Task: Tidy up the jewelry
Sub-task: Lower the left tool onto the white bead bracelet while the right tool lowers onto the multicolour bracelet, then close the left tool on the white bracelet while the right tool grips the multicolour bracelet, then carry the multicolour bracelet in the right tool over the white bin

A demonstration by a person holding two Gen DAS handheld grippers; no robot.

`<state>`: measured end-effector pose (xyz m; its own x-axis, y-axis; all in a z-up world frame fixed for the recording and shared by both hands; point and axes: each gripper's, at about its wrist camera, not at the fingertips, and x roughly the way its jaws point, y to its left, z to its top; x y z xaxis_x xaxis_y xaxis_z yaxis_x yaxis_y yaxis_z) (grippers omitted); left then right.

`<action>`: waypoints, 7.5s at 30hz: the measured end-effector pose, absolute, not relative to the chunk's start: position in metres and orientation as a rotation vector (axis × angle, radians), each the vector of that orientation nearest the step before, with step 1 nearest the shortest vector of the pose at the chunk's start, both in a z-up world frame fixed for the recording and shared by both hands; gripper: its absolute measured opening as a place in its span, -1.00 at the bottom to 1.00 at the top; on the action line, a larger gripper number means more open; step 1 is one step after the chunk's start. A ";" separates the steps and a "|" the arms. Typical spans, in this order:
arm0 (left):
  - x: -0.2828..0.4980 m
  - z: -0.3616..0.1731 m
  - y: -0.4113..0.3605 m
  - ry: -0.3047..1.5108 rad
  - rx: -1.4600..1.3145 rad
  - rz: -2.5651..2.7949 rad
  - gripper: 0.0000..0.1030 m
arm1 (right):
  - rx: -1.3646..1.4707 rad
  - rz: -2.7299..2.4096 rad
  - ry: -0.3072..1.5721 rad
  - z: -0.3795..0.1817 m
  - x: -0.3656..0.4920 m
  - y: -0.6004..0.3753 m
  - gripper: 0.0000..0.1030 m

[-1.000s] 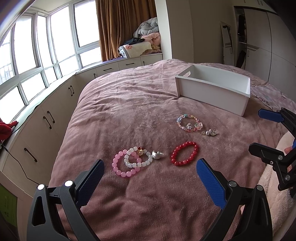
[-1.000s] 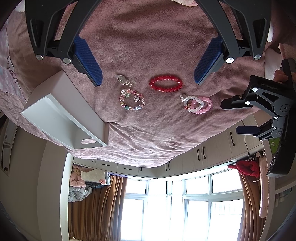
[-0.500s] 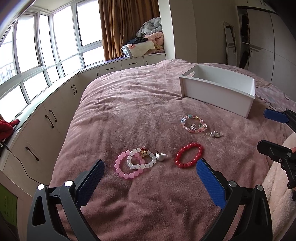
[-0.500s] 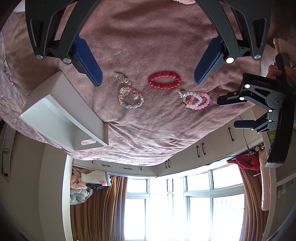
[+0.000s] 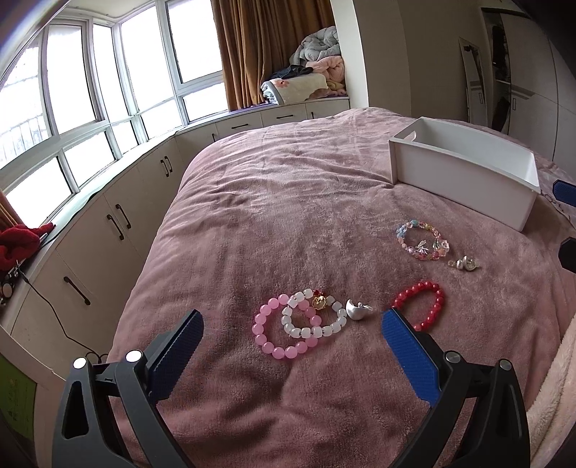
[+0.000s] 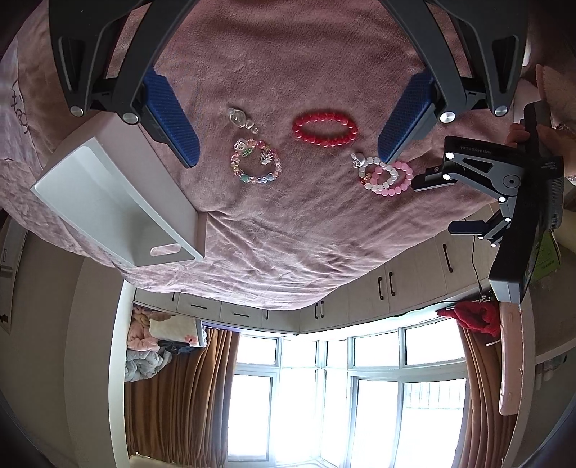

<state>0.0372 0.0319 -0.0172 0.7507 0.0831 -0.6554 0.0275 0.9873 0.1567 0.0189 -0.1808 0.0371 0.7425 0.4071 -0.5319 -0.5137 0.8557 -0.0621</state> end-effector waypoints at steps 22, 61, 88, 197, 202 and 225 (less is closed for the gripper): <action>0.091 -0.068 0.060 0.852 0.067 0.017 0.70 | -0.277 0.562 0.698 0.004 0.139 -0.163 0.16; 0.106 -0.094 0.066 0.940 -0.124 -0.137 -0.67 | -0.216 0.507 0.950 -0.087 0.218 -0.180 -0.78; 0.102 -0.039 0.076 0.836 -0.208 -0.129 -0.68 | -0.148 0.627 0.729 -0.011 0.188 -0.182 -0.83; 0.165 0.093 0.008 0.755 -0.046 -0.164 -0.69 | 0.089 0.674 0.832 -0.021 0.230 -0.191 -0.81; 0.170 0.113 -0.011 0.726 -0.008 -0.190 -0.69 | 0.143 0.669 0.684 0.026 0.222 -0.211 -0.81; 0.255 0.160 -0.176 0.714 0.017 -0.285 -0.69 | 0.005 0.303 0.343 0.117 0.187 -0.334 -0.81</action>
<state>0.2548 -0.1756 0.1603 0.7185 -0.2523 -0.6481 0.2640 0.9611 -0.0815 0.1865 -0.3340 0.1166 0.8970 0.2934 -0.3305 -0.2916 0.9549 0.0564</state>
